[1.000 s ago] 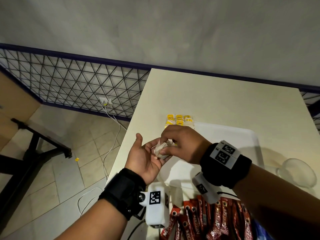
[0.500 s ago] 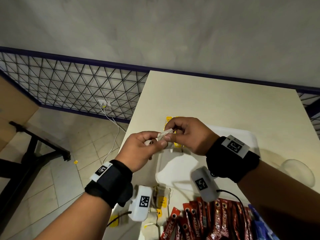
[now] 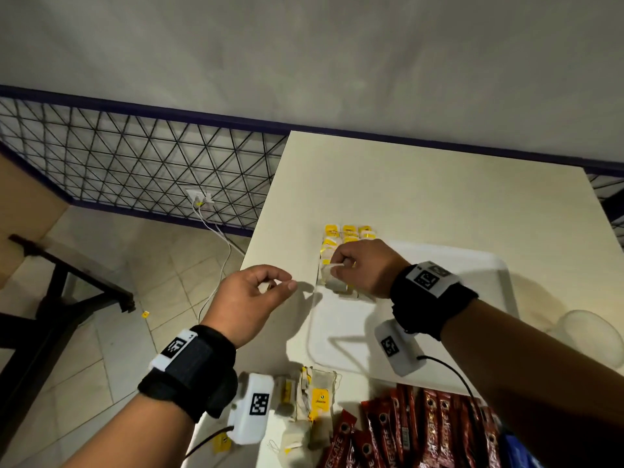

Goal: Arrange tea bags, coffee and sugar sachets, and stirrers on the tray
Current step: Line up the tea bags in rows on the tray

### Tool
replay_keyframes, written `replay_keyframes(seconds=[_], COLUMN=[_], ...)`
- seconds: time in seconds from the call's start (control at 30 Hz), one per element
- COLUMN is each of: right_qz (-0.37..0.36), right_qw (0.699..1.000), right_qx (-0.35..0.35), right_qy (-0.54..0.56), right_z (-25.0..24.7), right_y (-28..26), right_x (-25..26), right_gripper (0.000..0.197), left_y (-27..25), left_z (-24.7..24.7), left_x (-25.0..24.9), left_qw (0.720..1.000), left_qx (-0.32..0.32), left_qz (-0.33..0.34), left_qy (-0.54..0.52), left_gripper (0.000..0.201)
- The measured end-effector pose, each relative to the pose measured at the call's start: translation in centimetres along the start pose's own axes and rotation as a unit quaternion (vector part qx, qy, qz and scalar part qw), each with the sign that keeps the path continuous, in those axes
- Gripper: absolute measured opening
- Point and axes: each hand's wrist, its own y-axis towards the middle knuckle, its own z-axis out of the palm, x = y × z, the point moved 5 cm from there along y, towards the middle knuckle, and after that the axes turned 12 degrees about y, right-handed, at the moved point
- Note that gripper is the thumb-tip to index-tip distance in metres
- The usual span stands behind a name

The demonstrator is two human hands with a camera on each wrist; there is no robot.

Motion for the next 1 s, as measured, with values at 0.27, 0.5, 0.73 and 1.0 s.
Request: replay_keyframes(seconds=[0.27, 0.5, 0.73, 1.0], right_qz=[0.011, 0.1, 0.111, 0.116], right_qw=[0.995, 0.986, 0.984, 0.983], right_qx=[0.059, 0.051, -0.004, -0.028], right_qy=[-0.08, -0.119, -0.14, -0.14], right_z=[5.1, 4.8, 4.2, 1.9], right_y=[2.9, 5.6, 5.3, 1.0], right_x=[-3.8, -5.8, -5.4, -6.0], right_gripper=[0.017, 0.016, 0.013, 0.012], left_y=[0.0, 0.7, 1.0, 3.6], left_z=[-1.9, -2.5, -1.7, 5.0], left_x=[3.0, 4.0, 4.2, 0.7], left_qw=[0.999, 0.999, 0.999, 0.932], left_qx=[0.006, 0.011, 0.017, 0.079], left_qz=[-0.041, -0.041, -0.03, 0.162], left_qy=[0.005, 0.0, 0.032, 0.316], left_gripper=[0.003, 0.003, 0.003, 0.024])
